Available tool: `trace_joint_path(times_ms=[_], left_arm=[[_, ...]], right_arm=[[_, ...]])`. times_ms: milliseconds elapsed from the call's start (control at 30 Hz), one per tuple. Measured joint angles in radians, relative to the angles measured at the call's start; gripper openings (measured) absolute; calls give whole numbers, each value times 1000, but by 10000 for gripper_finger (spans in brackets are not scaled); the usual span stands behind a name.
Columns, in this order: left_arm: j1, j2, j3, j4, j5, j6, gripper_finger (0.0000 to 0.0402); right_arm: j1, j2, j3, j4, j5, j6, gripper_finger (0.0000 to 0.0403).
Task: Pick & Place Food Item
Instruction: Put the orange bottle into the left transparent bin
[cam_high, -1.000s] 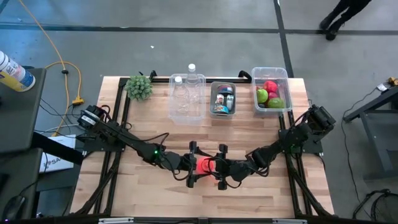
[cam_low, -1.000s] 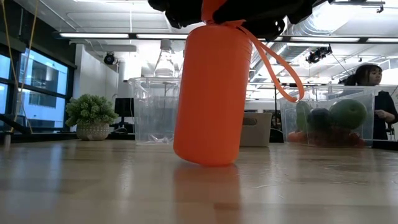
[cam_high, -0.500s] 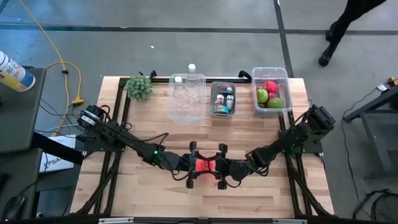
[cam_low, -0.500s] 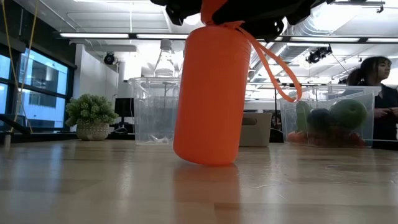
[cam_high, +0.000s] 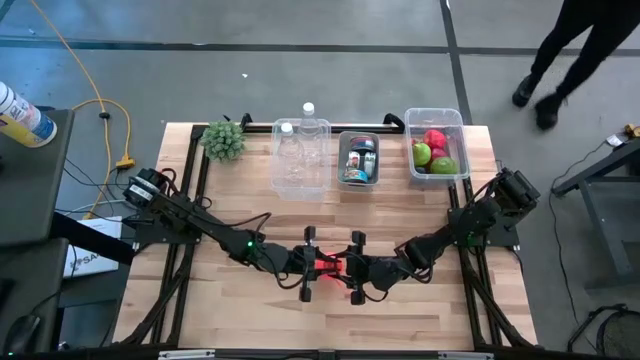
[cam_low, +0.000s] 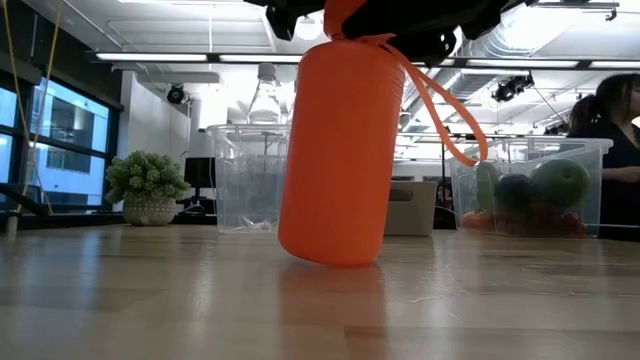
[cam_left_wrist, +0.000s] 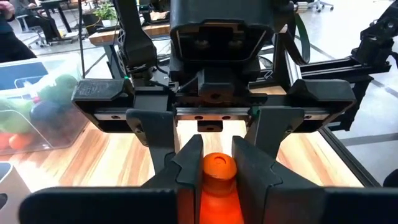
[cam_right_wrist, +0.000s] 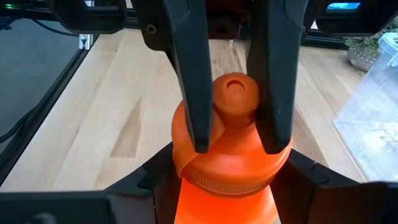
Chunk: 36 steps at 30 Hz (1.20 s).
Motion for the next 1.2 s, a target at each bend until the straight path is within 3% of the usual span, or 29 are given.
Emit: trace_joint_path(times_ms=[167, 600, 800, 1200], left_arm=[[0, 0, 0, -3, 0, 16, 53], [2, 1, 0, -7, -7, 2, 53], [-6, -9, -1, -12, -7, -8, 53], [-19, -29, -2, -36, -9, -10, 53]], right_arm=[[0, 0, 0, 0, -1, 6, 195], [1, -4, 0, 0, -9, -14, 315], [11, -47, -2, -49, 2, -79, 334], [122, -116, -1, -134, 397, -92, 333]])
